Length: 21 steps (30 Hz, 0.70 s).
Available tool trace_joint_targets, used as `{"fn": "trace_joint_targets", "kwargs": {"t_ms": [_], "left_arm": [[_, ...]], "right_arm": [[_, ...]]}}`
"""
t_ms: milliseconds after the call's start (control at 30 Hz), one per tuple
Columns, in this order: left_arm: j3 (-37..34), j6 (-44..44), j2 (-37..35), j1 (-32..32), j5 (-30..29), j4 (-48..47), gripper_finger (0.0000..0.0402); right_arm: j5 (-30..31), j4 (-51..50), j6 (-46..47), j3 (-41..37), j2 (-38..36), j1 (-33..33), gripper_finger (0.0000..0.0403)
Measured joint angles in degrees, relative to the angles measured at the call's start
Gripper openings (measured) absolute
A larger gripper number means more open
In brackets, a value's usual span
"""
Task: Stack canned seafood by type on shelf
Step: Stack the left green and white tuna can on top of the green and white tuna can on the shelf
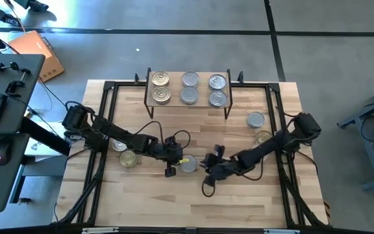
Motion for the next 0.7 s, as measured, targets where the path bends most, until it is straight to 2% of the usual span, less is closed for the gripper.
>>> {"fn": "trace_joint_targets", "kwargs": {"t_ms": [233, 400, 533, 700], "left_arm": [[2.3, 2.03, -0.06, 0.22, -0.19, 0.7, 0.0], [2.36, 4.74, 0.26, 2.34, -0.25, 2.0, 0.0], [2.36, 6.27, 2.31, 3.79, -0.15, 3.04, 0.0], [2.51, 6.21, 4.2, 4.44, -0.04, 4.25, 0.0]], "right_arm": [[-0.31, 2.29, 0.08, 0.0, 0.0, 1.7, 0.0058], [-3.09, 5.55, -1.06, 0.0, 0.27, 2.15, 0.0073], [-3.67, 9.01, -5.52, 0.0, 0.58, 2.76, 0.0105], [-3.69, 10.57, -9.27, 0.0, 1.06, 2.95, 0.0172]]}}
